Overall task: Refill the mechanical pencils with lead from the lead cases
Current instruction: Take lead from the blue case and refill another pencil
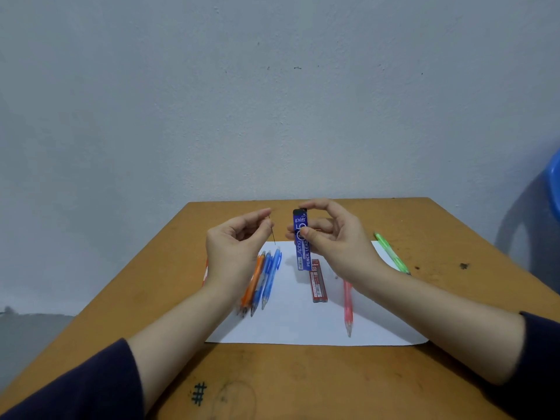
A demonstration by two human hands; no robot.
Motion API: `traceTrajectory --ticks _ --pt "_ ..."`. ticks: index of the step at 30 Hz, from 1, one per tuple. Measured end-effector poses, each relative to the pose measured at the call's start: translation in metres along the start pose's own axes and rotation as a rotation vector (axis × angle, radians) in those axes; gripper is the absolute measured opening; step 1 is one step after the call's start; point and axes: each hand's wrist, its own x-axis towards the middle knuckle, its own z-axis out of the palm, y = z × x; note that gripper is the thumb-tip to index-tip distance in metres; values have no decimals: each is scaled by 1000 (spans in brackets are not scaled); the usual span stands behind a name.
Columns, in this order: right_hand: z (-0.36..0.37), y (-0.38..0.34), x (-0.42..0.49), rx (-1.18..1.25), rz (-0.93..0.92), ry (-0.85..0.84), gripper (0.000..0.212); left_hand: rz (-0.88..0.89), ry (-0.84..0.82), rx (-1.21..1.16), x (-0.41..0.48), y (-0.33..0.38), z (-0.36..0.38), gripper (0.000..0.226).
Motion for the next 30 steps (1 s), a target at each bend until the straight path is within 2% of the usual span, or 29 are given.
traceTrajectory --ticks 14,20,24,30 --pt "5 7 -1 -179 164 -90 29 2 -6 41 5 -3 -4 14" --pt "3 12 1 -610 121 -101 31 4 -2 61 4 -4 -5 13" --pt "2 12 -2 -864 76 -111 23 19 -6 79 4 -3 -4 14" --pt "4 14 -7 -1090 2 -132 22 22 -4 68 5 -4 -3 15"
